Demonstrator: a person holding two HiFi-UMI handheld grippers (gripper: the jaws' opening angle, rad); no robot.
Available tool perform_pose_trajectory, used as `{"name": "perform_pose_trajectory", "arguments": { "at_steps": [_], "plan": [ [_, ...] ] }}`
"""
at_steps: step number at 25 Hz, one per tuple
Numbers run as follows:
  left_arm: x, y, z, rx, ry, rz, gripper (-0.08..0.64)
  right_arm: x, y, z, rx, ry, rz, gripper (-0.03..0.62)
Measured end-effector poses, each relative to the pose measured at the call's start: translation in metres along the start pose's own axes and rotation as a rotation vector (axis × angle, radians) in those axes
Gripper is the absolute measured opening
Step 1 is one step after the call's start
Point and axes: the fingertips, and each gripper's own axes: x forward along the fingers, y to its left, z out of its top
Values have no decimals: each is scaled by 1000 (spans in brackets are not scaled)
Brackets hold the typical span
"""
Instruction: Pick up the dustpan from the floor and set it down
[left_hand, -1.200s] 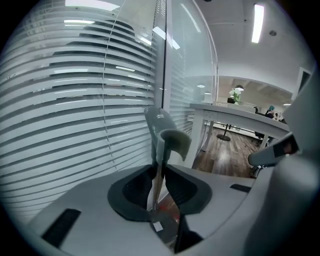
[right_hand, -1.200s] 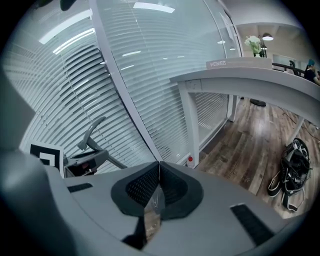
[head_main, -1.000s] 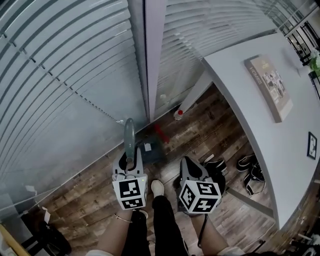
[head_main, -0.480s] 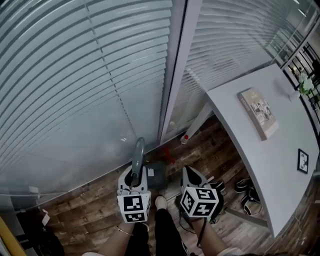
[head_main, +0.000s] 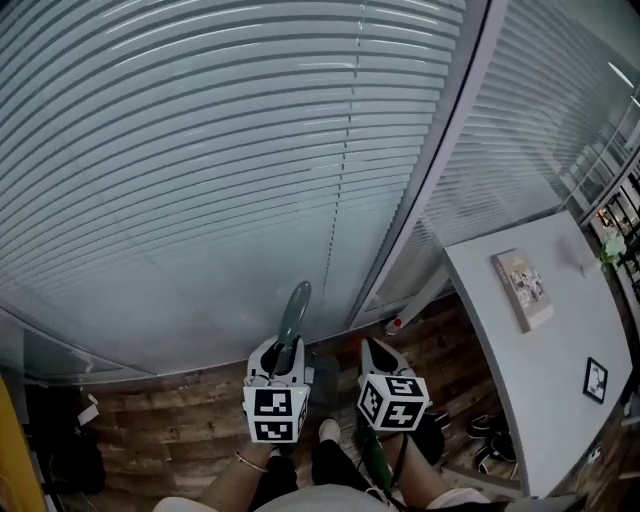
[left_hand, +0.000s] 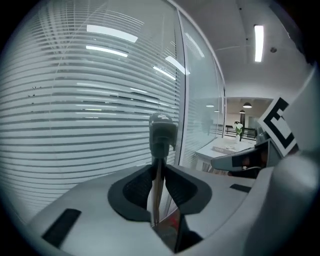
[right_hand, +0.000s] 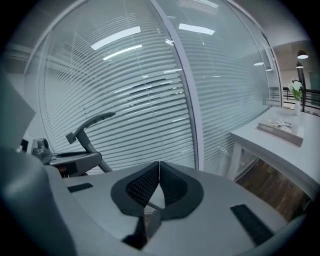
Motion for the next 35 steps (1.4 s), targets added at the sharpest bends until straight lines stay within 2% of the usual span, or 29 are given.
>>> {"name": "perform_pose_trajectory", "arguments": {
  "at_steps": [5,10,18,26,30,35],
  "plan": [
    [-39,31,19,-4,-33,63,92,1,48,21,-86,-23,81,32],
    [-65,51,31,-4,-61,128,92,3,75,33,-142,-26,137,32],
    [-96,80,31,-16,-92,214,91,2,111,34,-186,-23,197,32],
    [-114,99,29,-52,-112,264,86,0,133,34,-225,-19,253,32],
    [-126,107,27,-77,-131,298,86,4,146,34,-254,-5,302,32],
    [-144,117,25,-99,-154,384,85,16,167,29,-291,20,391,32]
  ]
}}
